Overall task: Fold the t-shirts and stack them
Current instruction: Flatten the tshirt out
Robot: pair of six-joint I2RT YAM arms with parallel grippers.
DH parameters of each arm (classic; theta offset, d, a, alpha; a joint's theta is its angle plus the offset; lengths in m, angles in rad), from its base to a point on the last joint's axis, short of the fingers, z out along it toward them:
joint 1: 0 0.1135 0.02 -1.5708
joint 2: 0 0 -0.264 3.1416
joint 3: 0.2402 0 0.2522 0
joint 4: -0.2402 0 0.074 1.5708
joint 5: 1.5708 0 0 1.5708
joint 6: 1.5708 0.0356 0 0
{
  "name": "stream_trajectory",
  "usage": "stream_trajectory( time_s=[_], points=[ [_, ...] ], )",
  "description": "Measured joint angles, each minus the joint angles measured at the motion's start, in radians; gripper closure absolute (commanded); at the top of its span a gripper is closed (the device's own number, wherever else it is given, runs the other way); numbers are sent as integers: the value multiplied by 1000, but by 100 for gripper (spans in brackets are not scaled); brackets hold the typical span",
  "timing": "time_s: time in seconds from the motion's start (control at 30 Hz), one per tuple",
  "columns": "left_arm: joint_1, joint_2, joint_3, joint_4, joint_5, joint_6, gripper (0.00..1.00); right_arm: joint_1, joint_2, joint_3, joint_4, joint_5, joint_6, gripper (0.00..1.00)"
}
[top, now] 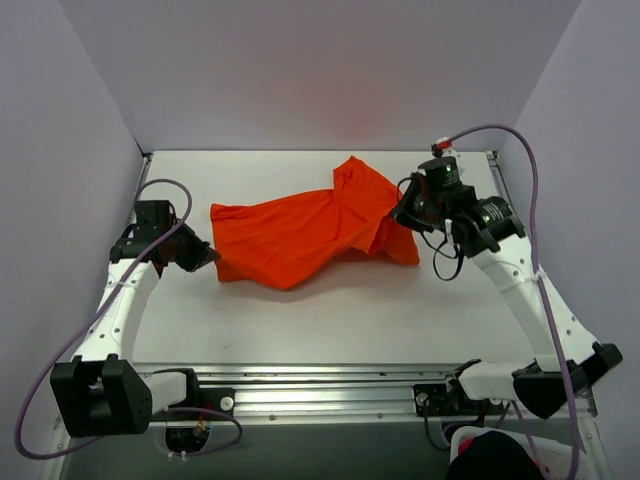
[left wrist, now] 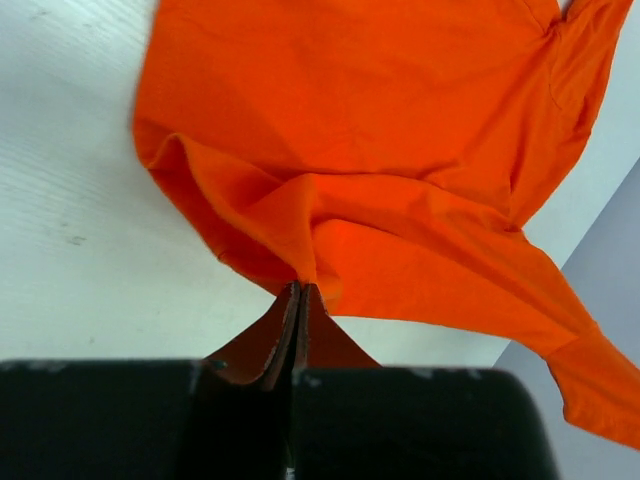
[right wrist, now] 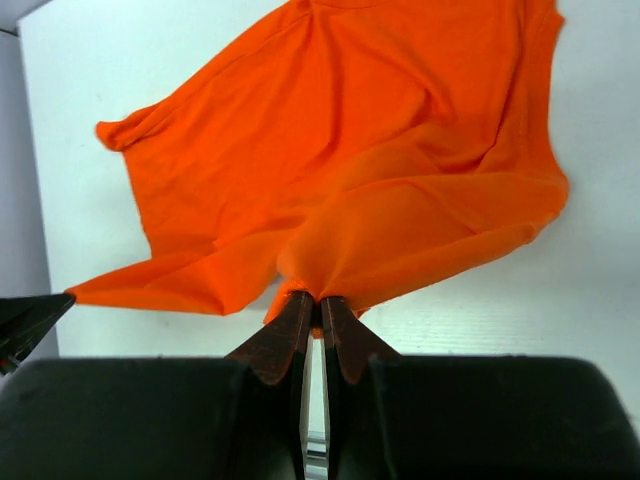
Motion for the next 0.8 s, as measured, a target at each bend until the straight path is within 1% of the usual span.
stream_trajectory(
  time_s=[0.07, 0.13, 0.23, 0.33, 0.43, 0.53, 0.6, 0.7, 0.8],
  points=[
    [-62, 25, 32, -14, -26, -12, 98, -40, 63, 41, -13, -12, -23, 100],
    [-120, 61, 118, -50, -67, -8, 98, -81, 133, 97, -38, -15, -50, 100],
    [-187, 115, 342, -154, -113, 21, 98, -110, 205, 206, -96, -2, -88, 100],
    [-225, 125, 544, -266, -136, 58, 98, -113, 217, 307, -136, 19, -119, 100],
    [-277, 121, 730, -393, -151, 87, 98, -113, 158, 345, -150, 31, -133, 100],
    [-330, 101, 901, -492, -134, 107, 98, -113, 47, 346, -157, 26, -148, 100],
    [-337, 79, 989, -528, -110, 120, 98, -113, -33, 352, -147, 20, -154, 100],
    [-337, 35, 1104, -562, -81, 140, 98, -113, -96, 460, -158, 26, -171, 100],
    [-337, -7, 1224, -575, -49, 155, 98, -113, -110, 606, -156, 45, -190, 100]
  ],
)
